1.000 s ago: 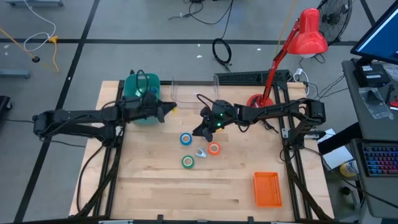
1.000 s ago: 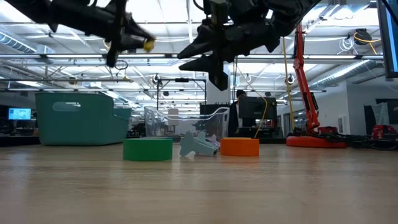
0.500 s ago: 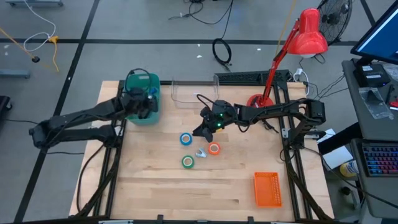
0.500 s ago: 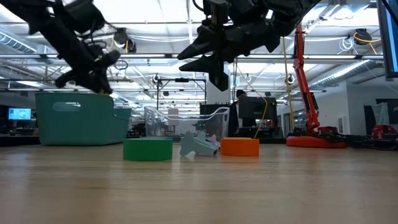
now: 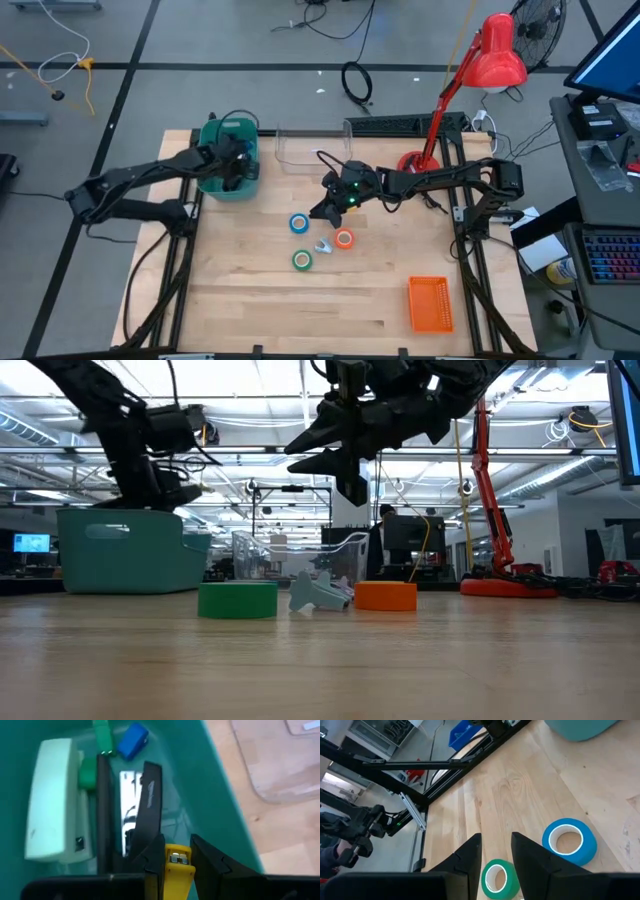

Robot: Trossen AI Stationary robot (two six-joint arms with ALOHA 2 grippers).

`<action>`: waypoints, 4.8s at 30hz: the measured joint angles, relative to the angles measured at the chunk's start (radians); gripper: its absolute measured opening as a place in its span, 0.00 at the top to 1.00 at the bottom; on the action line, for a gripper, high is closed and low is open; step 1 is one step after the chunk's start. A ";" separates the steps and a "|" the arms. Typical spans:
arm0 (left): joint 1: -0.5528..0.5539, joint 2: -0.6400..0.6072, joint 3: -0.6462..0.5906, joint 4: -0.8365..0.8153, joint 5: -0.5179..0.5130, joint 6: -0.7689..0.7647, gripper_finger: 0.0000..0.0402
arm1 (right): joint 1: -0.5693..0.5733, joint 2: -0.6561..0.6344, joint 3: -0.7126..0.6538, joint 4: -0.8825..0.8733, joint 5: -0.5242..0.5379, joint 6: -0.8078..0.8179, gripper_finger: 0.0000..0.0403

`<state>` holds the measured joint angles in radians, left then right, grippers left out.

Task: Pick and place Stapler, Stapler remover, tape
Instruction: Put the yellow stapler into the green bin, then put the yellow tape into the transparent bin

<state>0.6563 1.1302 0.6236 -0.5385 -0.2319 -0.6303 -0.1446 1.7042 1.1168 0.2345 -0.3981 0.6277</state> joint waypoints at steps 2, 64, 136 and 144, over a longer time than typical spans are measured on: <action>0.015 0.039 0.026 0.004 0.024 0.005 0.84 | 0.000 0.000 0.000 0.000 0.000 0.000 0.75; -0.053 -0.254 0.277 -0.050 0.388 0.076 0.46 | 0.001 -0.001 -0.001 0.013 -0.077 -0.071 0.75; -0.828 -1.027 -0.351 0.230 -0.111 0.236 0.46 | -0.026 -0.897 -0.625 -0.103 0.397 -0.170 0.75; -0.828 -1.026 -0.351 0.210 -0.087 0.209 0.46 | -0.065 -1.036 -0.625 -0.226 0.398 -0.170 0.75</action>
<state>-0.1715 0.1043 0.2729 -0.3283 -0.3191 -0.4217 -0.2092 0.6682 0.4915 0.0088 -0.0002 0.4573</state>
